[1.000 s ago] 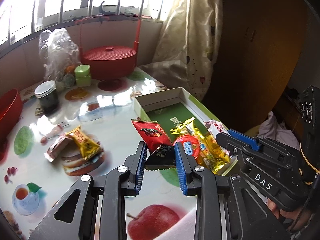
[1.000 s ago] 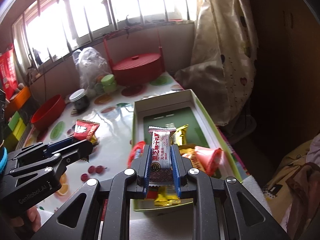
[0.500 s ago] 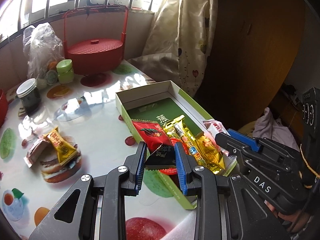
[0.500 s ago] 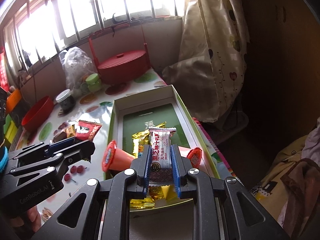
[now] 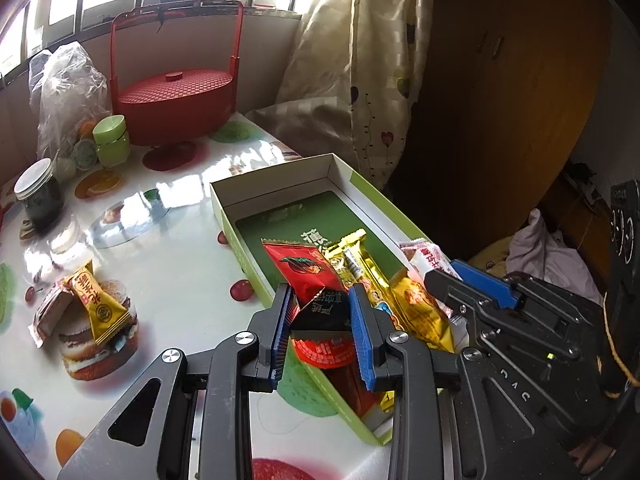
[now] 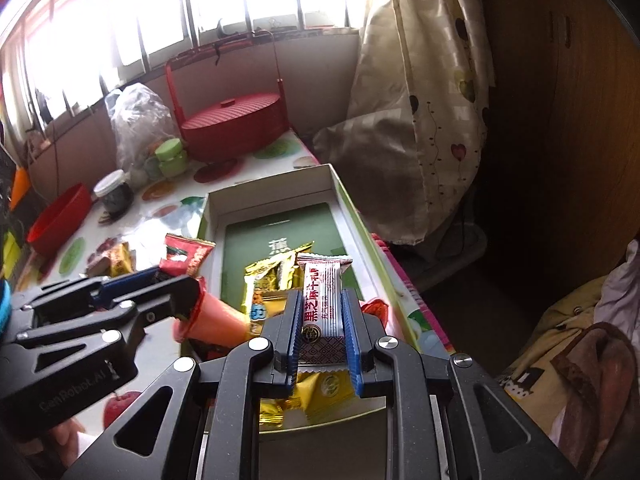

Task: Organize snacks
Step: 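Carry the red packet and white packet over the green box with both grippers, then open both grippers to drop the red and white packets into the box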

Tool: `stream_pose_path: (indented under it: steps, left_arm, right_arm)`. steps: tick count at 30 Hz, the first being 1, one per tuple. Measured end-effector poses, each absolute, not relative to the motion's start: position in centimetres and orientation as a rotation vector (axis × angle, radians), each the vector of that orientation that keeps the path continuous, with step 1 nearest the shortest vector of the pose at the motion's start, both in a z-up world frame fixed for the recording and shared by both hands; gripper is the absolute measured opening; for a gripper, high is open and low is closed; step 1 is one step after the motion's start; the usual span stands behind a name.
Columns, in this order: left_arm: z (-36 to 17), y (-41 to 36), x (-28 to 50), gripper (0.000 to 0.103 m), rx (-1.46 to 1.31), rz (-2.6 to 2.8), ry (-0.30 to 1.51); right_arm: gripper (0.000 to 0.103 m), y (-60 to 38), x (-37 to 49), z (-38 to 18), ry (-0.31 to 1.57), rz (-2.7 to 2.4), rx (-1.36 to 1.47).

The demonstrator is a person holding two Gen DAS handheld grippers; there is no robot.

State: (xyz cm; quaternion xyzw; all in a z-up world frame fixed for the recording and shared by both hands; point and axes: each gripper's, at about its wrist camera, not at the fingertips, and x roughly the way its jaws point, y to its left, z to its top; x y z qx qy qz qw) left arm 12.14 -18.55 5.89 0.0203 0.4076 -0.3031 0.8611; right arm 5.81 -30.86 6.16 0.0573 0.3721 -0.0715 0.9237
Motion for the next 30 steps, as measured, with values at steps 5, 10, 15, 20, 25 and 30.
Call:
stream_pose_path:
  steps: [5,10,15,20,25,30]
  left_arm:
    - [5.7,-18.7,13.0,0.030,0.029,-0.627,0.855]
    - [5.5,-19.1,13.7,0.030,0.031,-0.619,0.855]
    - [4.8,-19.4,14.5,0.030,0.021,-0.613,0.883]
    - [4.4,-19.5,14.5,0.031,0.013,-0.611,0.888]
    - [4.3,-19.4,14.6,0.032,0.014,-0.600,0.891]
    - [4.2,-19.4,14.6,0.032,0.019,-0.601,0.893]
  right_arm:
    - [0.019,-31.0,6.3,5.6,0.770,-0.151,0.109]
    - [0.019,-31.0,6.7,5.3,0.764,-0.155,0.097]
    - [0.019,-31.1,7.1,5.2,0.758,-0.158,0.088]
    - [0.019,-31.2,7.2,5.0,0.752,-0.157,0.089]
    - [0.020,-31.4,7.4,5.0,0.750,-0.155,0.100]
    - [0.023,-31.5,7.5,5.0,0.752,-0.149,0.101]
